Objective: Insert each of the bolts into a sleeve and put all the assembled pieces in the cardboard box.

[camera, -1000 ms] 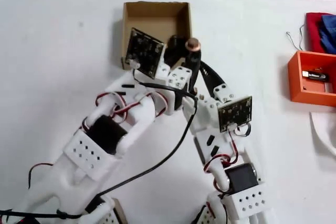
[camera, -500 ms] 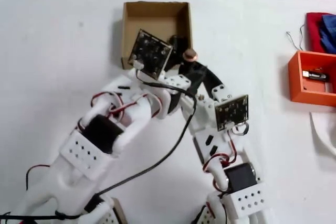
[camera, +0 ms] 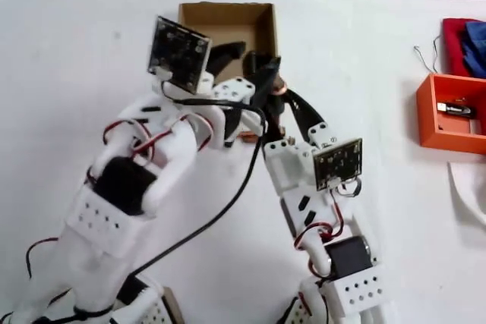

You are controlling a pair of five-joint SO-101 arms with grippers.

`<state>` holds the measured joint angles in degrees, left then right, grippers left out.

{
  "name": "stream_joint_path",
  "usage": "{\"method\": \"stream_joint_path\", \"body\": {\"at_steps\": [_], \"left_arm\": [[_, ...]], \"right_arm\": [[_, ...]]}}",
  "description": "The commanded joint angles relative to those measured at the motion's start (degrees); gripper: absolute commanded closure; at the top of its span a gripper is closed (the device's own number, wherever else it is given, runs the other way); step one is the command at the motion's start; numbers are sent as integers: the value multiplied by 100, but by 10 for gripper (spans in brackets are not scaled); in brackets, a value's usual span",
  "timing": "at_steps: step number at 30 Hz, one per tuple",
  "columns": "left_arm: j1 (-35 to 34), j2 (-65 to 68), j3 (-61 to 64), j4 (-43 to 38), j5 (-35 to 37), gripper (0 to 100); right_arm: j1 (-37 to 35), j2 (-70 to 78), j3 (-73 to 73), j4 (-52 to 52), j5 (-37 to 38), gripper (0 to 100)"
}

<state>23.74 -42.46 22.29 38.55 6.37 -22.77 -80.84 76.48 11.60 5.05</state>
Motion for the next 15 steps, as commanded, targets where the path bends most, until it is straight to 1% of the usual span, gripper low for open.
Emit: {"method": "stream_joint_path", "body": {"at_steps": [1,3,4,7,9,11,13,15], "left_arm": [[-79,-369,-646,9,18,801],[-220,-545,-831,132,9,824],[-396,-624,-857,273,9,854],[-1090,-712,-831,949,-26,987],[-1802,-747,-629,1424,-18,952],[-2558,-747,-303,1776,-26,962],[-3297,-747,215,1960,-26,976],[-3921,-747,804,1969,-44,968]], "right_arm": [[92,-119,9,-136,26,975],[189,-119,-9,13,26,975],[242,-119,-62,154,26,975],[391,-119,-457,734,26,976],[505,-110,-1029,1235,26,976],[593,75,-1837,1666,35,976],[620,532,-2804,2097,35,976],[620,1297,-3868,2580,35,976]]}}
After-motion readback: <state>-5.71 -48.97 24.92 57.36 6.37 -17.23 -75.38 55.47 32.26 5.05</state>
